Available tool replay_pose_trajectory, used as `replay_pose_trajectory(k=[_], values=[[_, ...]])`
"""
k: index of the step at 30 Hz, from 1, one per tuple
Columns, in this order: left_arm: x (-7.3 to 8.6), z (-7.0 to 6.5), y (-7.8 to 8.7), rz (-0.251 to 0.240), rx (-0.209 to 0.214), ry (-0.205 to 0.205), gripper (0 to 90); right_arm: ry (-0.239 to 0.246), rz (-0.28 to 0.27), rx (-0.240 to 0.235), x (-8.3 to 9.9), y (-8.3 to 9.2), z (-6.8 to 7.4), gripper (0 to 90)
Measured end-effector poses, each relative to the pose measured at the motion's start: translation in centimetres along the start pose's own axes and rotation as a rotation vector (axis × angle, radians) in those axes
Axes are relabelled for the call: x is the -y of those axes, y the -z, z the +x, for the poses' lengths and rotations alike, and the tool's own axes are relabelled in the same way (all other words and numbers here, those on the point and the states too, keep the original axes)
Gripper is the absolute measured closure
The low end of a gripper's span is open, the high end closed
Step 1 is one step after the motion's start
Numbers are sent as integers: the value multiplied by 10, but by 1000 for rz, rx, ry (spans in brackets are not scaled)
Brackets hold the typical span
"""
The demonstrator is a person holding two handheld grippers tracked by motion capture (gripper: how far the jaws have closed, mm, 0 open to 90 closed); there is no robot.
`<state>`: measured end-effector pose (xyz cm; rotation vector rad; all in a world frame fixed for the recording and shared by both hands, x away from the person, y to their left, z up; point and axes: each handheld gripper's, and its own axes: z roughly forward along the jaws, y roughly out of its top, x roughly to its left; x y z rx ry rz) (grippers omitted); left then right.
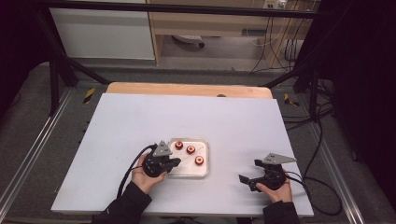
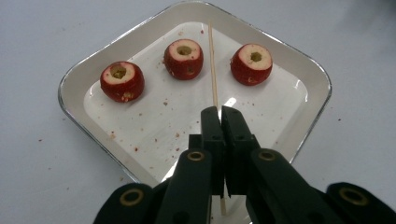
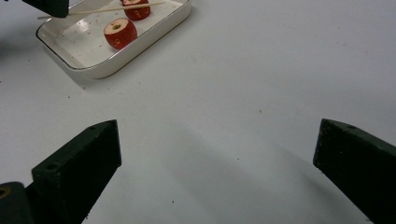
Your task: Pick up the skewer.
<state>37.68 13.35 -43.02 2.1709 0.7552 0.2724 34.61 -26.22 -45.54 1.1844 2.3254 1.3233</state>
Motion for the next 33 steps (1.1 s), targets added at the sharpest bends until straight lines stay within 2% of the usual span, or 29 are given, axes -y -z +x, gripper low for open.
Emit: replay_pose_trajectory(k=[11, 17, 24, 33], values=[[-6, -7, 7, -11, 36, -14, 882, 34, -2, 3, -6, -2, 7, 5], [-10, -12, 12, -11, 47, -32, 882, 80, 8, 12, -11, -3, 14, 4], [-13, -15, 15, -3, 66, -47, 882, 169, 27, 31, -22, -8, 29, 4], [-22, -21, 16, 30, 75, -96, 882, 288, 43, 40, -40, -17, 50, 30]])
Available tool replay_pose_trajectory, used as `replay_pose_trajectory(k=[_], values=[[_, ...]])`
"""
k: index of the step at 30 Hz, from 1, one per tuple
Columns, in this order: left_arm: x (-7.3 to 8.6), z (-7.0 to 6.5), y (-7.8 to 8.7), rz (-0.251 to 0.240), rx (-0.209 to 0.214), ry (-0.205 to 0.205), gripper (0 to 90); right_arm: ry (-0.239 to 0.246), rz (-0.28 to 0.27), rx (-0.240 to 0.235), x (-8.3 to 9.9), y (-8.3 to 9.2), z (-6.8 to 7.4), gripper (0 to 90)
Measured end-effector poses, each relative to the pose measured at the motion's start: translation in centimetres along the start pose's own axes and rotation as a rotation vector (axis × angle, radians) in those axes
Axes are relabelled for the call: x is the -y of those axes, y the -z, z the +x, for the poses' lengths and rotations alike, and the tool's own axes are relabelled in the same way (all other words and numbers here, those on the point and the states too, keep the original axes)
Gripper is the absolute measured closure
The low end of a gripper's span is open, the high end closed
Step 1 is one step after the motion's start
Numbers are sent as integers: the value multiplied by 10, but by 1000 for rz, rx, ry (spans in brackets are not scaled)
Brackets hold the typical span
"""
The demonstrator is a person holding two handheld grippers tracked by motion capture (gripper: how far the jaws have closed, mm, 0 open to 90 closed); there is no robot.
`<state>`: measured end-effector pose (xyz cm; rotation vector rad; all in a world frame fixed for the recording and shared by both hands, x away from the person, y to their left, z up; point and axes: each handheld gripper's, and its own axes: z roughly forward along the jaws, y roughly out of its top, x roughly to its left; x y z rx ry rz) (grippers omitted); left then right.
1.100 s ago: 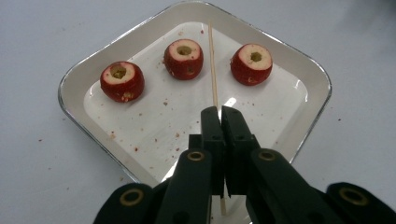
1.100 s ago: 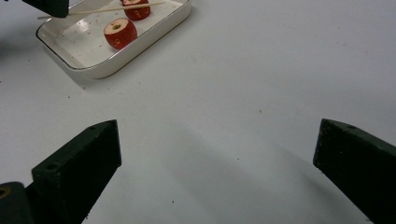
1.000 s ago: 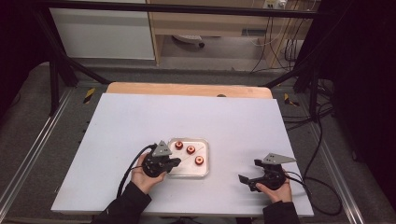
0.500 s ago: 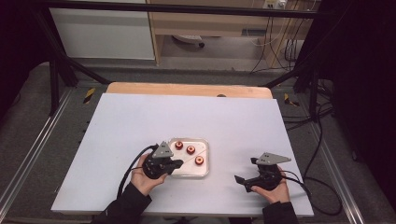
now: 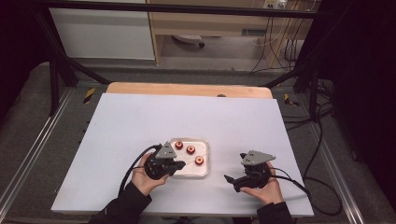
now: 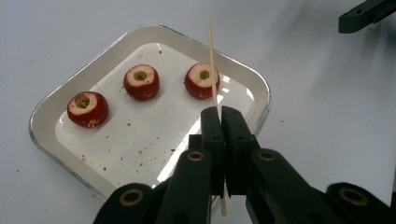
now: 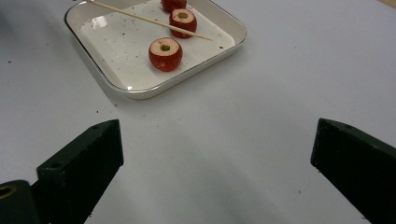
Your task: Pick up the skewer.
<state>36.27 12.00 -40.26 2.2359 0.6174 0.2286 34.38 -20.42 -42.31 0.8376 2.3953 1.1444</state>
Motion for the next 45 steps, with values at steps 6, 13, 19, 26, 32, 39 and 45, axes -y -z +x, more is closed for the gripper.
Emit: replay_pose_trajectory(k=[6, 13, 19, 26, 32, 39, 45], values=[[-11, -7, -6, 13, 14, -28, 882, 88, 37, 11, -13, -4, 9, 54], [-23, -15, -14, 33, 32, -61, 882, 204, 69, 36, -25, -7, 16, 102], [-29, -20, -21, 51, 44, -77, 882, 335, 95, 50, -31, -10, 23, 161], [-36, -26, -25, 71, 57, -104, 882, 476, 108, 53, -35, -14, 31, 246], [-42, -34, -30, 71, 75, -123, 882, 605, 108, 42, -36, -18, 34, 319], [-48, -40, -37, 88, 88, -140, 882, 740, 133, 54, -32, -21, 35, 450], [-50, -44, -42, 96, 101, -142, 882, 810, 159, 37, -27, -21, 39, 582]])
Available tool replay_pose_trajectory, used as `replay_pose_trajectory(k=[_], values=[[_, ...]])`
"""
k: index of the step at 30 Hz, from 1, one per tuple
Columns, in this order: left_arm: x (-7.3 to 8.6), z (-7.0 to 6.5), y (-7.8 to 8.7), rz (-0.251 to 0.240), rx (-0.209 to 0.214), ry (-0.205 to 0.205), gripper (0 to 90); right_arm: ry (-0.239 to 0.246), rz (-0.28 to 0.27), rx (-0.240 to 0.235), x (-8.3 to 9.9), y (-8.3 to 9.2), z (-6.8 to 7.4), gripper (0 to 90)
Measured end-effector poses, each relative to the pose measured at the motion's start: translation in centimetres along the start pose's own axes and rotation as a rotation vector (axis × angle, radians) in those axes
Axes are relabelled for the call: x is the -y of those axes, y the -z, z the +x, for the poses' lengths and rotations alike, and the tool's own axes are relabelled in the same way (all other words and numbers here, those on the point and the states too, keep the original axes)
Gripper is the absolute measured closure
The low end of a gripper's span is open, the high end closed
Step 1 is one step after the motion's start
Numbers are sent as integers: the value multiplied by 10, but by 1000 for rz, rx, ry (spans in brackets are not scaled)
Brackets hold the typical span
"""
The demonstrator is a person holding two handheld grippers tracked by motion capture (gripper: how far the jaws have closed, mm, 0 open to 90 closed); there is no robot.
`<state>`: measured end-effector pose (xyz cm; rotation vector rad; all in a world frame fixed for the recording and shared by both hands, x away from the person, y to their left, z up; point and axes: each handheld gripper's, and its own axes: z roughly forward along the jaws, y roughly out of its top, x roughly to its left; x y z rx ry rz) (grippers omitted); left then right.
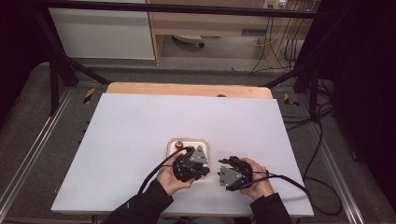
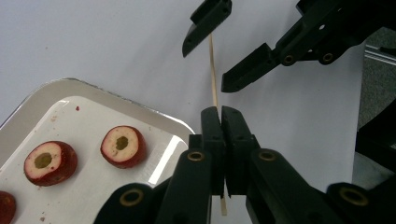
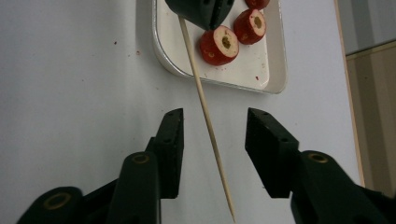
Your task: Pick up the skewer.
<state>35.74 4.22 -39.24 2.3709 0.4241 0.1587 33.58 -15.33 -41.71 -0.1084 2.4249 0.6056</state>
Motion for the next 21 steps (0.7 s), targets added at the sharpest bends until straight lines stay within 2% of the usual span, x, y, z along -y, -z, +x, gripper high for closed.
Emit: replay_pose_trajectory(k=[2, 5, 9, 10, 21], values=[[-1, -1, -1, 2, 1, -2, 882, 36, 8, 5, 0, -1, -1, 622], [-2, -2, -3, 3, 6, -7, 882, 66, 20, -15, 1, -1, 1, 686], [-3, -2, -4, 8, 9, -10, 882, 93, 24, -10, 1, -2, 2, 732], [-3, -2, -4, 7, 10, -9, 882, 117, 29, -9, 1, -2, 2, 758], [-2, -3, -5, 14, 16, -14, 882, 193, 49, -13, 1, -4, 5, 849]])
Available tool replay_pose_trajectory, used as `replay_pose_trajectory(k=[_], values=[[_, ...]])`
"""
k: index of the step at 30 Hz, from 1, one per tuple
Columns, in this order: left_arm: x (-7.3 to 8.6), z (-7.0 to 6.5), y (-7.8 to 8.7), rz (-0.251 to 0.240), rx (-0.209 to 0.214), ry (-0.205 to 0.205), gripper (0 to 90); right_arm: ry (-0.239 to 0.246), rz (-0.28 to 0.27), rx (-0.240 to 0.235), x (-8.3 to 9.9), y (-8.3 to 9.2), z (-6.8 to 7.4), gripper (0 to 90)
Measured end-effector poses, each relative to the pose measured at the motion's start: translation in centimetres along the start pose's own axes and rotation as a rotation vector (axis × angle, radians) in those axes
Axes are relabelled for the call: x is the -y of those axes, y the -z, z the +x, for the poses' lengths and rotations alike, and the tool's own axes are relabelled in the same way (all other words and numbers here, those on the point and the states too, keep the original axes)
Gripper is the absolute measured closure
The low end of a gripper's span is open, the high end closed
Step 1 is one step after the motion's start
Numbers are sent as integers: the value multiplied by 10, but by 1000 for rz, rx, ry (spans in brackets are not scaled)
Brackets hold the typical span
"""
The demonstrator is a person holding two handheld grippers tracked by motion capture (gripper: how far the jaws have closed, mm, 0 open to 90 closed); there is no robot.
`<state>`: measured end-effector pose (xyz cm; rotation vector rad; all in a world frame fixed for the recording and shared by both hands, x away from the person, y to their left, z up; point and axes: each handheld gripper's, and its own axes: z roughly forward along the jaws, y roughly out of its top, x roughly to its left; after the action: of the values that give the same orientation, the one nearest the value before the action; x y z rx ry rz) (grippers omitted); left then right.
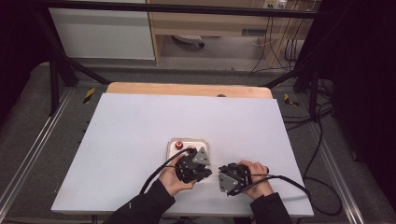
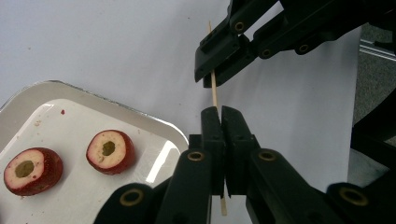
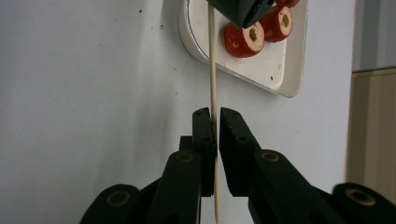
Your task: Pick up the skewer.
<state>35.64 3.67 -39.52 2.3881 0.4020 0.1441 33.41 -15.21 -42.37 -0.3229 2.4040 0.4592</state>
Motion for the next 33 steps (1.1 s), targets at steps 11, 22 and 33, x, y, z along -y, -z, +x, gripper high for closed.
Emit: replay_pose_trajectory(k=[11, 22, 33], values=[[1, 2, 0, 8, 10, 0, 881, 64, 5, -3, 0, 1, 0, 887], [-9, 12, -1, 146, -1, 33, 791, 154, 59, 35, -8, 0, -3, 886], [-8, 16, -15, 249, 27, 56, 874, 244, 108, 47, -19, -5, -4, 885]])
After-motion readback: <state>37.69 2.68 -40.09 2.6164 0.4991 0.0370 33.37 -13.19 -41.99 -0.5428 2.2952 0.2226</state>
